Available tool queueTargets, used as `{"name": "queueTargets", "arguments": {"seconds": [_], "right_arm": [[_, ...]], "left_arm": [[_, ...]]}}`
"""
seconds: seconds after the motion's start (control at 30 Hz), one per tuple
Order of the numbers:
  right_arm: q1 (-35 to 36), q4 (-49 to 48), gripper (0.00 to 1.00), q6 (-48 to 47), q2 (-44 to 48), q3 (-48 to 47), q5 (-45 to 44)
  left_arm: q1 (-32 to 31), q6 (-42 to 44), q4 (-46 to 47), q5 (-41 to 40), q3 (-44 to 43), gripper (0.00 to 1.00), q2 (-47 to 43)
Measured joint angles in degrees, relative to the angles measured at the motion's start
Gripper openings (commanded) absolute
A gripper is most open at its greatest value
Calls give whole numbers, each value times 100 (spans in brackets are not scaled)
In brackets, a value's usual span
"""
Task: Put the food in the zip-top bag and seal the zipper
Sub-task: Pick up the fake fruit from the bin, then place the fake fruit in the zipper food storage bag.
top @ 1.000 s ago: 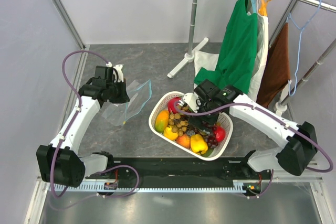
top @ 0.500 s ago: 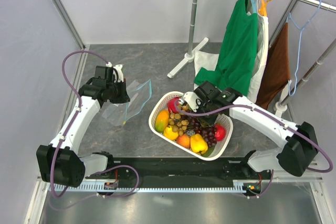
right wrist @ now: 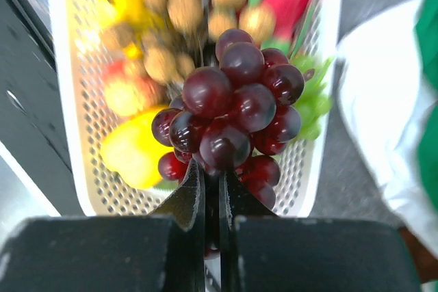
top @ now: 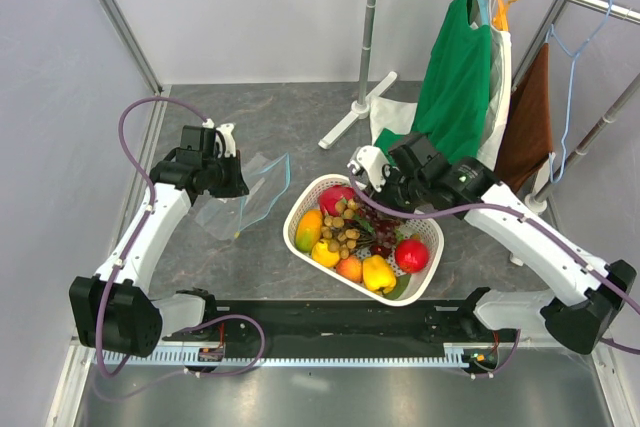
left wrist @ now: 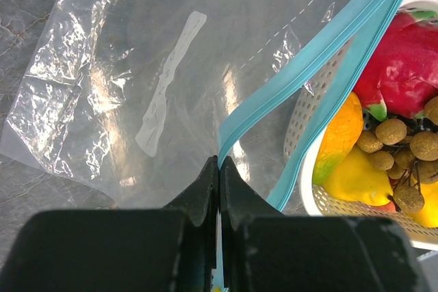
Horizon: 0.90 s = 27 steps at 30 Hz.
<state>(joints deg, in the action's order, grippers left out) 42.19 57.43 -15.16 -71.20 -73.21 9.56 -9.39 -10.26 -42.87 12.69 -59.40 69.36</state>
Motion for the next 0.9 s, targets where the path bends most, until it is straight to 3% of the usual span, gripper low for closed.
{"name": "queueTargets", "arguments": {"seconds": [0.23, 0.53, 0.7, 0.9], "right_arm": [[-7, -334, 0, 267, 11, -962, 544], [13, -1965, 0, 802, -769, -1860, 1228], [195, -3296, 0, 1379, -1388, -1829, 1309], [562, -5045, 0, 1958, -1523, -999, 1172]], "left_arm": [[0, -7, -28, 127, 0, 2, 0], [0, -74, -61, 437, 0, 2, 142], [33, -111, -109, 702, -26, 2, 236], [286, -203, -138, 1237, -107, 2, 330]]}}
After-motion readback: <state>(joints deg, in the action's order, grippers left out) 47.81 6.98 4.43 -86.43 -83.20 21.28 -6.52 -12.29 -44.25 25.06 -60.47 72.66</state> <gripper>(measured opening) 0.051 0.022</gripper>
